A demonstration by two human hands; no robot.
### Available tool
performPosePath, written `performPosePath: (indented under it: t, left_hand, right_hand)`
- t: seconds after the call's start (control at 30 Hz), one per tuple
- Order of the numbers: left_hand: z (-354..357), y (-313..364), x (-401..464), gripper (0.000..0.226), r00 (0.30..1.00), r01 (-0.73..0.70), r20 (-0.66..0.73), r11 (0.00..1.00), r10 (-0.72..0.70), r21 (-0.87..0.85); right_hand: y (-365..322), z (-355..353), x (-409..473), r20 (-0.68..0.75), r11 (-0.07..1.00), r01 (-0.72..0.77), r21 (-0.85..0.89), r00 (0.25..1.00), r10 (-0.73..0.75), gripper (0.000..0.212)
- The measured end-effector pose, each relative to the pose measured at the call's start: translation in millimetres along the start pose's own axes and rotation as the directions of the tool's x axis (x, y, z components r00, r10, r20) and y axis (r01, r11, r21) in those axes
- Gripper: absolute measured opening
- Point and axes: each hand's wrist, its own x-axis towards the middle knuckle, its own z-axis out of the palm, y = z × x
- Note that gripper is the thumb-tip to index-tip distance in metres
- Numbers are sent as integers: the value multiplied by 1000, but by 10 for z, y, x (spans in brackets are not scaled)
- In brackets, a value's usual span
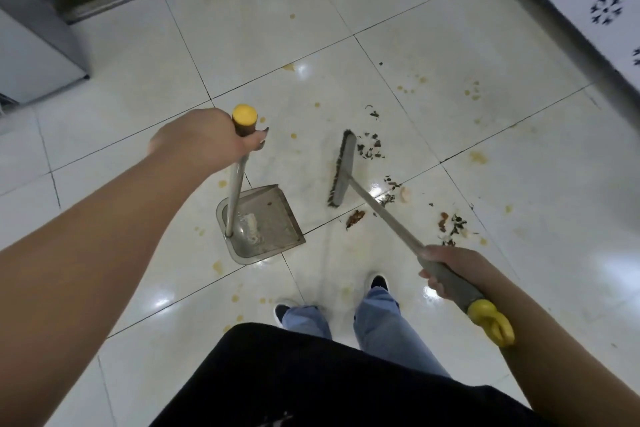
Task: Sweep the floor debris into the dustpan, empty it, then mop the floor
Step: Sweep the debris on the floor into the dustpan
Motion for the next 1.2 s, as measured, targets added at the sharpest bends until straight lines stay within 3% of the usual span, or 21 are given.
performPosePath:
  t: [0.2,0.4,0.63,0.8,0.93,1.03,1.1,1.2]
  left_hand:
    - [8,362,-78,62,998,-61,13,995,60,79]
    - [-11,700,-77,60,995,-98,7,988,98,121]
    - [6,1125,-49,62,986,-164,2,970,166,177]
    - [68,1618,-100,60,965,-261,22,936,263,235]
    - [150,1894,-163,61,944,-322,33,894,329,311]
    - [175,1987,-190,61,940,-333,40,883,339,330]
    - [169,1995,-198,62,944,-322,46,887,325,331]
    - [139,1962,-193,62,953,-299,50,898,299,323]
  right_hand:
    - [-153,309,440,91,990,-135,-34,986,137,16]
    - [-257,-359,419,138,964,-239,114,965,223,24]
    - [-68,-1156,61,57,921,-205,330,979,197,23]
    - [121,-1551,-76,-5,896,-204,394,974,224,25]
    - [244,-1652,-99,-103,926,-87,369,986,133,18]
    - [393,-1524,-93,-188,968,-16,251,980,65,15]
    - [503,-1438,-78,-147,963,-22,269,987,64,14]
    - [541,-1259,1,31,878,-129,462,991,130,9]
